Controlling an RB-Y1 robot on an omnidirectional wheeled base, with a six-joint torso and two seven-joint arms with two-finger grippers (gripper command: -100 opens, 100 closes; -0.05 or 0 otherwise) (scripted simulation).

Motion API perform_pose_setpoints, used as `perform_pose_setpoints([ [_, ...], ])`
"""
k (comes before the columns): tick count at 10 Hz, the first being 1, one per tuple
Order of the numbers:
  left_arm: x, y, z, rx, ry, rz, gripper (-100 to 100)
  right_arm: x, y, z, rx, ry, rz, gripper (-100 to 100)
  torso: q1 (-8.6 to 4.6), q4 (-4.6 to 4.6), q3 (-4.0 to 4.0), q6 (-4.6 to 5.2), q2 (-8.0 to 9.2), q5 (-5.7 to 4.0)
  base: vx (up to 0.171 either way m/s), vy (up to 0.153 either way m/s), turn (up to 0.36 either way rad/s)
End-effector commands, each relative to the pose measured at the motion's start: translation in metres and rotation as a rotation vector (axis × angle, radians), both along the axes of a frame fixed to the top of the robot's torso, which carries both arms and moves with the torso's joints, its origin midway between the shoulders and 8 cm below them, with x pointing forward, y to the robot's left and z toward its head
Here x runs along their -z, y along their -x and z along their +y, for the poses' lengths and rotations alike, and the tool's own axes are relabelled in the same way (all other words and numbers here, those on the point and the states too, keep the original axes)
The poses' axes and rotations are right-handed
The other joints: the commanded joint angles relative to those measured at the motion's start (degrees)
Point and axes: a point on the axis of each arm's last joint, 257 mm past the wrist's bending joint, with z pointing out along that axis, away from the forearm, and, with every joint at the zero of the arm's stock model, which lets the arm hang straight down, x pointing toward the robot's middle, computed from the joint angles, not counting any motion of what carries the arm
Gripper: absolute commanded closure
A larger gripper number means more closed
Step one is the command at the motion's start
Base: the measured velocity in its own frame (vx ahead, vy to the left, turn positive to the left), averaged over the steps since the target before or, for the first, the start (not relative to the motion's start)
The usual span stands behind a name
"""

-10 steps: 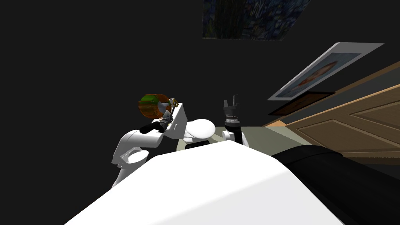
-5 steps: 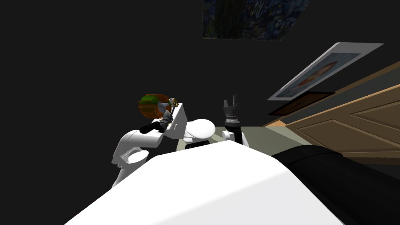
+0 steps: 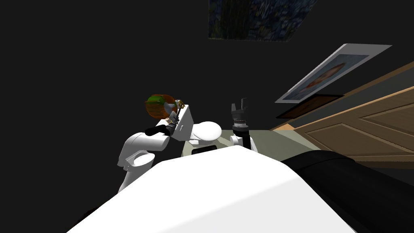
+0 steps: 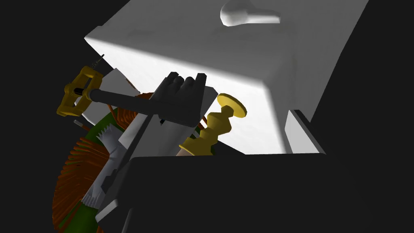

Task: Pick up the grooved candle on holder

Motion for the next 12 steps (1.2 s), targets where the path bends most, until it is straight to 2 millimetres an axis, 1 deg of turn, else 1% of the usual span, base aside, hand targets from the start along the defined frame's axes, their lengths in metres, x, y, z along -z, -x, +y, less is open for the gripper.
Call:
perform_pose_setpoints([
  [1, 0.002, 0.002, -0.002, 0.007, 0.001, 0.023, -100, 0.0, 0.0, 0.0, 0.0, 0.0, 0.0, 0, 0.0, 0.0, 0.0, 0.0, 0.0, 0.0, -0.065, -0.008, 0.011],
  [4, 0.002, 0.005, -0.007, 0.031, 0.002, 0.06, -100, 0.0, 0.0, 0.0, 0.0, 0.0, 0.0, 0, 0.06, -0.05, -0.13, 0.0, -0.22, 0.02, -0.054, -0.013, 0.016],
  [7, -0.003, 0.007, -0.013, 0.067, -0.002, 0.087, -100, 0.0, 0.0, 0.0, 0.0, 0.0, 0.0, 0, 0.08, -0.08, -0.21, 0.0, -0.37, 0.02, -0.018, -0.007, 0.011],
  [12, -0.015, 0.005, -0.012, 0.134, -0.031, 0.114, -100, 0.0, 0.0, 0.0, 0.0, 0.0, 0.0, 0, 0.3, -0.18, -0.46, 0.0, -0.8, 0.07, 0.073, 0.034, -0.033],
])
